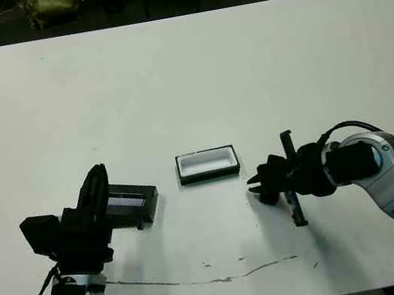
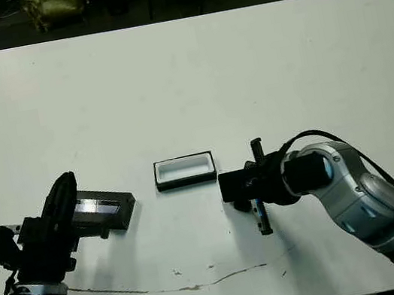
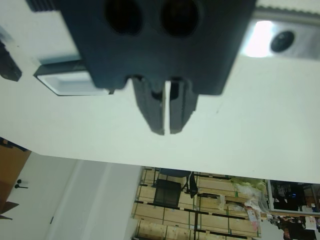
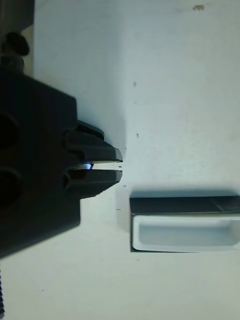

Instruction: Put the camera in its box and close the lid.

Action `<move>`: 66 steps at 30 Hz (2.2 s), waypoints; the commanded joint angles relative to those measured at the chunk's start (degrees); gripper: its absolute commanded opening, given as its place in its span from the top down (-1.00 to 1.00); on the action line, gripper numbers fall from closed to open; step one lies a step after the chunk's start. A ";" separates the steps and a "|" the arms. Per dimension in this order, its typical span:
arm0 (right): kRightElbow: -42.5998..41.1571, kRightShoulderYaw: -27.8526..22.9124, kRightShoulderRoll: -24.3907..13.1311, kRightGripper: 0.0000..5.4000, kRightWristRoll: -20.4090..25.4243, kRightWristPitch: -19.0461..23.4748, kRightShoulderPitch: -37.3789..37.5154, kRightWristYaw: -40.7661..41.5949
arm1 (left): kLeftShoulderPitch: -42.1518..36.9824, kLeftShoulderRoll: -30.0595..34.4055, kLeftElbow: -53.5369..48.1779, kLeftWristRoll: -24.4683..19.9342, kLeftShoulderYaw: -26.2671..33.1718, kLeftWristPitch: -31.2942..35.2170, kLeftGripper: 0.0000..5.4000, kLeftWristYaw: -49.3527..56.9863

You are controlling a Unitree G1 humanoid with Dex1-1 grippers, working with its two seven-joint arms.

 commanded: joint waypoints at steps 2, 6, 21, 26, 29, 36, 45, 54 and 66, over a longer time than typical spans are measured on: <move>0.03 -0.36 -2.51 1.00 1.16 2.36 2.88 1.71 | 0.80 0.05 0.44 0.39 0.03 0.31 0.99 0.44; -0.14 -1.66 -3.52 1.00 2.10 0.58 4.35 1.47 | 0.95 -0.12 0.07 -0.12 -0.05 0.70 0.99 0.60; -0.51 -3.40 -5.98 1.00 2.25 -1.58 6.05 1.53 | 0.84 -0.05 0.82 -0.39 0.21 -0.58 0.99 0.71; -0.08 -4.35 -6.68 1.00 2.50 -2.21 6.41 1.42 | 1.01 -0.08 0.41 -0.35 0.17 -0.05 0.99 0.99; 2.08 -4.94 -6.91 1.00 2.52 -4.99 6.93 1.05 | 1.16 -0.15 0.12 -0.43 0.12 0.20 0.99 1.14; 2.98 -7.52 -8.07 1.00 3.04 -5.30 8.14 1.25 | 1.18 -0.08 0.03 -0.60 0.13 0.42 0.99 1.45; 4.73 -10.19 -9.22 1.00 4.77 -8.79 9.52 1.50 | 1.09 -0.06 0.00 -1.12 0.18 0.63 0.99 1.32; 4.99 -12.13 -10.38 1.00 5.46 -9.34 10.20 1.49 | 1.00 0.09 -0.04 -0.37 0.18 0.30 0.99 1.53; 5.16 -13.65 -11.04 1.00 6.01 -8.82 11.06 1.50 | 0.89 -0.16 -0.30 -1.13 0.11 1.15 0.99 1.76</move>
